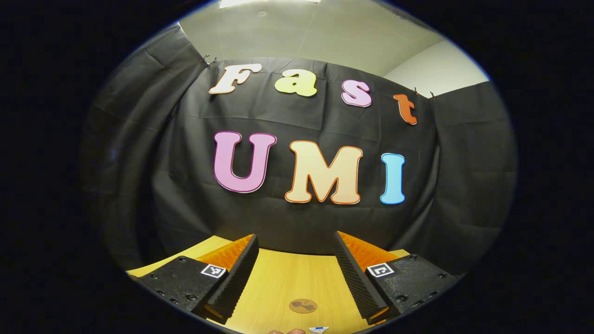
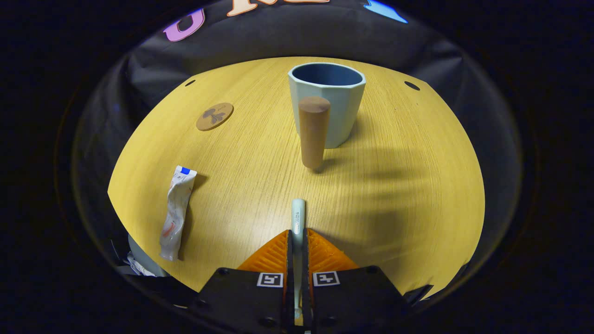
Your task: Put the toothbrush and toothpaste on the desktop into the cup, then pick up the cup and place it on the coaster on the desktop.
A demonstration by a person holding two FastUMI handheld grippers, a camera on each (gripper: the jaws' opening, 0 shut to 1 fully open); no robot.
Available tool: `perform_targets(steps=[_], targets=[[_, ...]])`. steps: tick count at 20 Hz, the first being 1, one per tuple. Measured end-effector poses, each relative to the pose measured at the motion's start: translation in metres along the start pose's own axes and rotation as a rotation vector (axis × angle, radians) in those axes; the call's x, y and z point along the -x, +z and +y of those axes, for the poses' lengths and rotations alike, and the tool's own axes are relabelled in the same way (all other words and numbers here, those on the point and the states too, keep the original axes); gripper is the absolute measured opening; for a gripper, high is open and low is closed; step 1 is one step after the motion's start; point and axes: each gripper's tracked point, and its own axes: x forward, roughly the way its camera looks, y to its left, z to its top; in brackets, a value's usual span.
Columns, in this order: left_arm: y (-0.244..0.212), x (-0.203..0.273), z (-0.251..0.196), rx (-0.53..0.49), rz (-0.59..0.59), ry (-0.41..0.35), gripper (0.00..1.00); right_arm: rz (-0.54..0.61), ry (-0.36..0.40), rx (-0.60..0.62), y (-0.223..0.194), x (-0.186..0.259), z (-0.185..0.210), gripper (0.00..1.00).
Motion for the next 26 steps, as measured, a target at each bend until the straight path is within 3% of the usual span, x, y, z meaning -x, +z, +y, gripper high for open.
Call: perform_targets(steps=[4, 9, 13, 16, 20, 26], targets=[[-0.007, -0.002, -0.010, 0.000, 0.016, -0.021, 0.94, -0.031, 0.063, -0.071, 0.006, 0.003, 0.005, 0.09], [-0.010, -0.003, -0.020, 0.000, 0.040, -0.050, 0.94, -0.172, 0.160, -0.096, 0.037, 0.037, 0.017, 0.09], [-0.007, 0.000, -0.018, 0.000, 0.034, -0.044, 0.94, -0.268, 0.208, -0.171, 0.068, 0.062, 0.018, 0.08], [-0.029, 0.001, -0.023, -0.022, 0.085, -0.063, 0.94, -0.296, 0.212, -0.160, 0.076, 0.073, 0.015, 0.09], [-0.088, 0.009, -0.039, -0.054, 0.241, -0.115, 0.94, -0.300, 0.205, -0.165, 0.077, 0.074, 0.010, 0.08], [-0.226, 0.061, -0.061, -0.082, 0.685, -0.217, 0.95, -0.306, 0.209, -0.171, 0.077, 0.077, 0.010, 0.09]])
